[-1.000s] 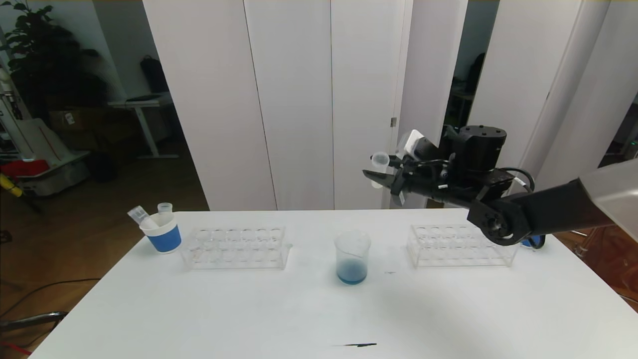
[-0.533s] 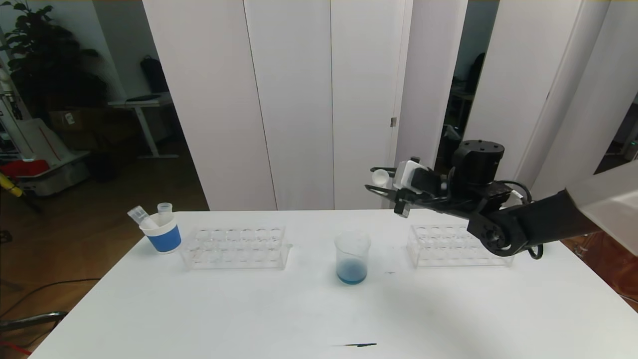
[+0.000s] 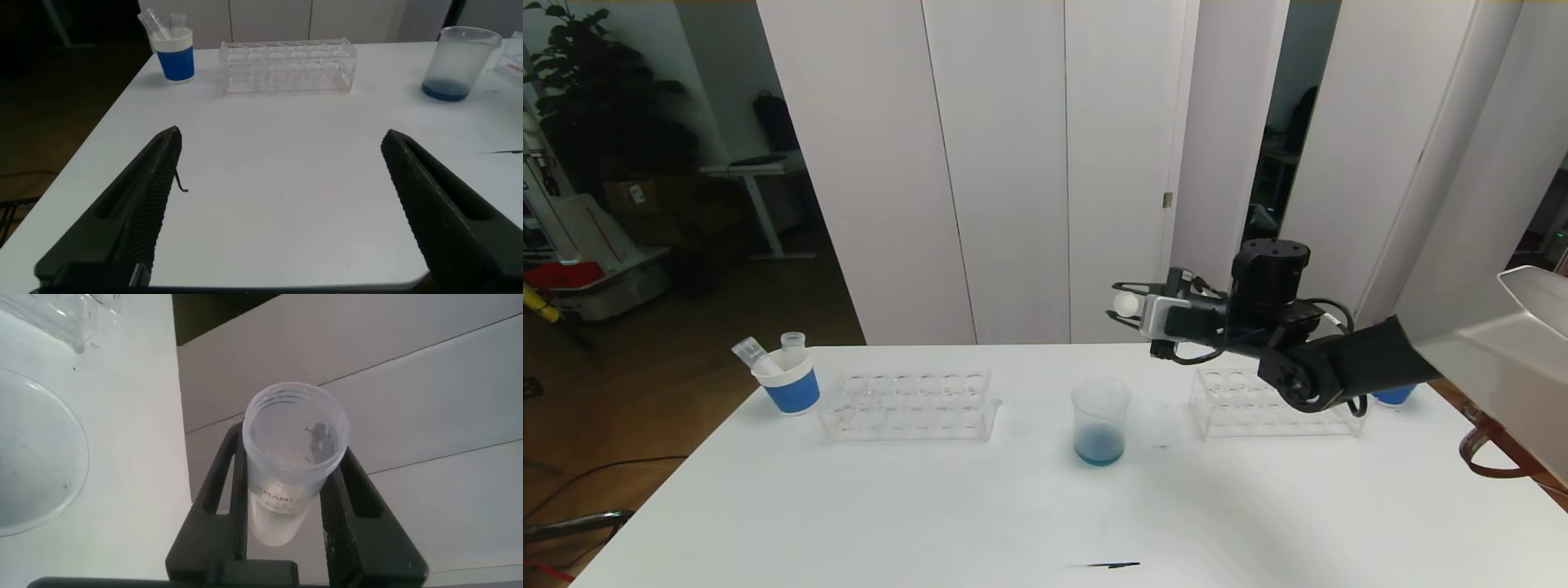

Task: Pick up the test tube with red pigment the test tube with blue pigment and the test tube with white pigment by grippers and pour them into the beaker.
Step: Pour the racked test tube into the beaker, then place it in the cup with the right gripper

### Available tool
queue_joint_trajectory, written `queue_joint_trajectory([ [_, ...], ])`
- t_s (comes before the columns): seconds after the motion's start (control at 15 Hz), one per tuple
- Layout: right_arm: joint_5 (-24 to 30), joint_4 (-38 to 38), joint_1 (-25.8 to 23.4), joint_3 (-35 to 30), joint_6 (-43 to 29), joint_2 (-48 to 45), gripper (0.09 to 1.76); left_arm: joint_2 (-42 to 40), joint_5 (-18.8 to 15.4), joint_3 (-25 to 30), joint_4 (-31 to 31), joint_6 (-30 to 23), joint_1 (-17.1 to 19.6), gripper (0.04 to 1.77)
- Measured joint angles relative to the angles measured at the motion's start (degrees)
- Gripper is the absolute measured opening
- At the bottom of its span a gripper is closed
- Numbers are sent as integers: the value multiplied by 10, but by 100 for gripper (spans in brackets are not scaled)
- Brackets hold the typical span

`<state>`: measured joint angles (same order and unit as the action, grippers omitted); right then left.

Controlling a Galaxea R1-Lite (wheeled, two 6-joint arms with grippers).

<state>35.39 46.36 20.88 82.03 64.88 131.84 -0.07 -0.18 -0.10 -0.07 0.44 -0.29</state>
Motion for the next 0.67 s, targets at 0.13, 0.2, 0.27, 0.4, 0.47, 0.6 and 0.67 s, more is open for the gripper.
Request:
queue_joint_trajectory([
  [0.13, 0, -4, 3, 18, 38, 12, 58, 0, 0, 0, 0, 0, 0, 174],
  [0.2, 0, -3, 4, 21, 52, 16, 58, 0, 0, 0, 0, 0, 0, 174],
  [0.27, -3, -1, 4, 23, 62, 18, 58, 0, 0, 0, 0, 0, 0, 174],
  [0.4, -14, 2, 5, 21, 92, 22, 58, 0, 0, 0, 0, 0, 0, 174],
  [0.47, -16, 5, 5, 16, 102, 23, 58, 0, 0, 0, 0, 0, 0, 174],
  [0.6, -17, 6, 5, 15, 113, 26, 58, 0, 0, 0, 0, 0, 0, 174],
  [0.67, -17, 7, 8, 16, 122, 28, 58, 0, 0, 0, 0, 0, 0, 174],
])
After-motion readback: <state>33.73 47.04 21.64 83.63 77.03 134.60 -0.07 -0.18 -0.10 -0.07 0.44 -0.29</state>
